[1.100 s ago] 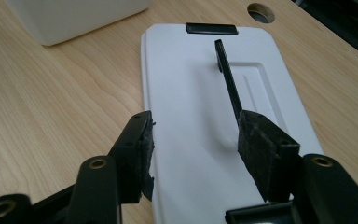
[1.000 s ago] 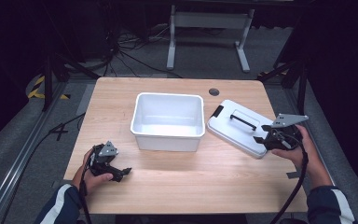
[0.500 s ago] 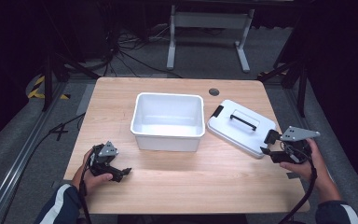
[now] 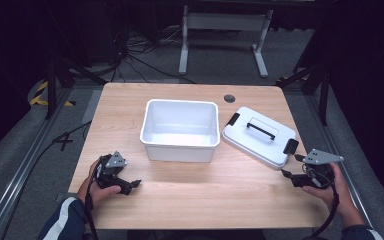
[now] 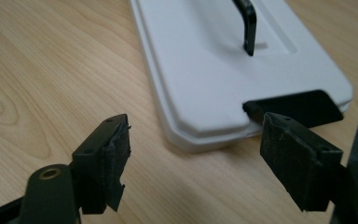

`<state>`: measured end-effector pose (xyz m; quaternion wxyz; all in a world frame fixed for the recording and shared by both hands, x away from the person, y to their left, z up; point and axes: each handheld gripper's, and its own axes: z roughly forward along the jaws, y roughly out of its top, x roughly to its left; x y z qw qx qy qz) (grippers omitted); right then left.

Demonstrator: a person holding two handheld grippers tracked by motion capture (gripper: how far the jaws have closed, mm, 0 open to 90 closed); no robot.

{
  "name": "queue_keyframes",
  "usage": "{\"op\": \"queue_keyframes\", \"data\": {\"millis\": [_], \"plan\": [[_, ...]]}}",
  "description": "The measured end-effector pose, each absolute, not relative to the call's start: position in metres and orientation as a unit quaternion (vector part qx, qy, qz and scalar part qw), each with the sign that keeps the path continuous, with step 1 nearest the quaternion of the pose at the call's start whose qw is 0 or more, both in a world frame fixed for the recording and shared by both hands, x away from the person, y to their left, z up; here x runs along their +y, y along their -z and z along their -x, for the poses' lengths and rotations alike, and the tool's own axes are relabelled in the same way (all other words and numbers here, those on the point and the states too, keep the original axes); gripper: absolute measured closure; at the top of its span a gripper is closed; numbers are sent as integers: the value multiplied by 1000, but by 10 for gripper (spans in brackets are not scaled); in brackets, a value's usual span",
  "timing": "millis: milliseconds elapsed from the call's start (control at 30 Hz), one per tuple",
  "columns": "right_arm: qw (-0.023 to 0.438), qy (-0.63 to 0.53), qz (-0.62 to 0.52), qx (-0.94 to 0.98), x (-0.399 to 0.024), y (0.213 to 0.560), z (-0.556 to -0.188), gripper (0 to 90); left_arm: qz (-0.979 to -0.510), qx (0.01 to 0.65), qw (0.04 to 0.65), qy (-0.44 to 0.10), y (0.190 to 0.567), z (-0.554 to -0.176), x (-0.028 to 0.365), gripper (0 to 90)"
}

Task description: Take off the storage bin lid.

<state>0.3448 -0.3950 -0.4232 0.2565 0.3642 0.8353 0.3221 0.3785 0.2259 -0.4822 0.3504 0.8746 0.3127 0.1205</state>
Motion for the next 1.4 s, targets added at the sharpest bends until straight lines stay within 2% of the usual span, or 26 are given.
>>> {"op": "queue_keyframes", "data": {"millis": [500,1400], "plan": [[214,-351,-419,809,-414,466,-332,243,-875,312,351,-119,482,-379,226,4],[216,-348,-446,795,-413,467,-329,227,-874,315,351,-119,482,-378,225,2]]}}
